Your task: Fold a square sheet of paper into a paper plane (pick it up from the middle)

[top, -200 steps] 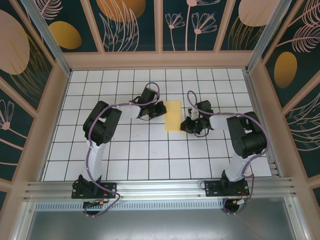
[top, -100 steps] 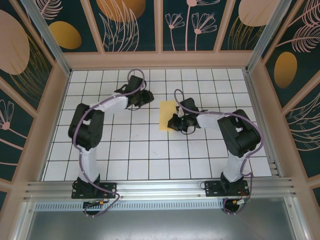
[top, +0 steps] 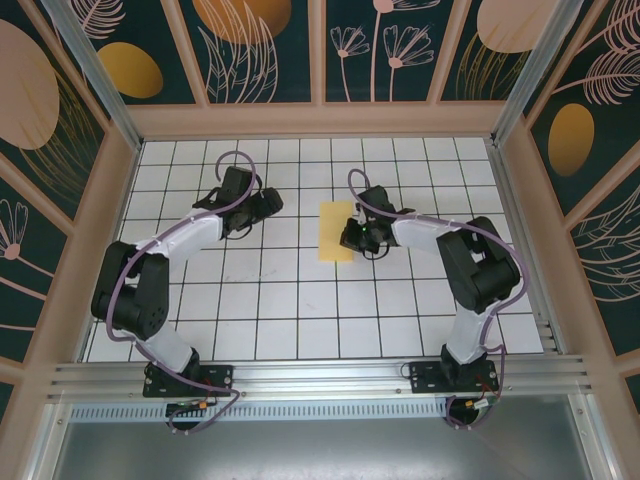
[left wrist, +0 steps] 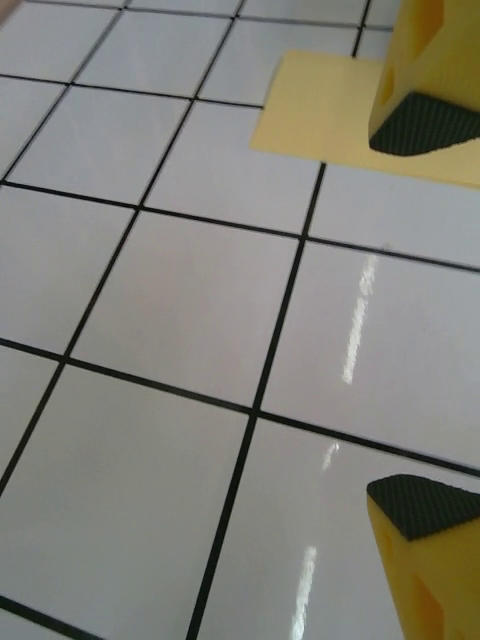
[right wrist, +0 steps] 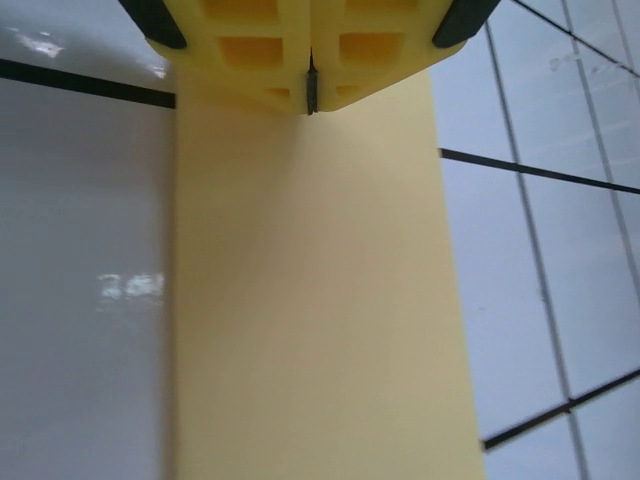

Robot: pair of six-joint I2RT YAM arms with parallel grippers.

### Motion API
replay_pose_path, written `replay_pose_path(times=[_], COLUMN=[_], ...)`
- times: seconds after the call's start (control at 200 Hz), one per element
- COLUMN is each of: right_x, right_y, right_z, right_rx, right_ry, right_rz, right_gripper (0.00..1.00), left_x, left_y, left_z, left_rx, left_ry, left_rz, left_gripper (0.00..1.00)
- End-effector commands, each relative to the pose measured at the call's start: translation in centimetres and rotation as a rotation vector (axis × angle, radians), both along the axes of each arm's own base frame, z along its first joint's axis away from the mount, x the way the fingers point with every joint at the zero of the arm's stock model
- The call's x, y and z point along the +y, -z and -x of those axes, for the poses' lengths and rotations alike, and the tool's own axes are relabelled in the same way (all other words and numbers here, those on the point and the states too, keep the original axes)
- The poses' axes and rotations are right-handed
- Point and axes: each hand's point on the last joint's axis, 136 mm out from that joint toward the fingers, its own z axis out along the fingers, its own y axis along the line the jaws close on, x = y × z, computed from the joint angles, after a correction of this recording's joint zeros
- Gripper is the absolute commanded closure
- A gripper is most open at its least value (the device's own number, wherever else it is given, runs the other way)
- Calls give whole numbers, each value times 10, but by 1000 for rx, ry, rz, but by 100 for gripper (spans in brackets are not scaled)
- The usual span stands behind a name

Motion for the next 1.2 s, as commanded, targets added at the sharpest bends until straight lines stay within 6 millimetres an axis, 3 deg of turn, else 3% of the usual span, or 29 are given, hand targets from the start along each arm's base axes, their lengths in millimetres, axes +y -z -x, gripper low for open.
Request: replay_pose_path(times=[0.0,0.195,0.335,0.58,0.691,0.816,0.871,1.191], right_x=[-6,2,39,87,101,84,73,44], right_y=[13,31,30,18,-2,-35,-41,7], right_z=[6,25,43,24,7,-18,-27,-58], right_rx=[45,138,168,151,75,-36,-73,-31], right_ry=[-14,-7,-50,57,39,53,45,-4], right_rz=[66,55,-6,-104,-126,-147,-127,52], right_gripper=[96,97,97,99,99,99,98,97], left_x=[8,9,10,27,25,15,12,-26], left_y=[-16,-17,-5,2,0,-3,-3,-8], left_z=[-1,1,10,29,43,54,59,60], left_rx=[-71,-115,-115,-116,-120,-125,-118,-104], left_ry=[-23,-12,-2,-105,-106,-58,-40,63], left_rz=[-18,-9,-12,29,88,157,176,261], left_gripper=[6,2,2,2,3,7,8,10])
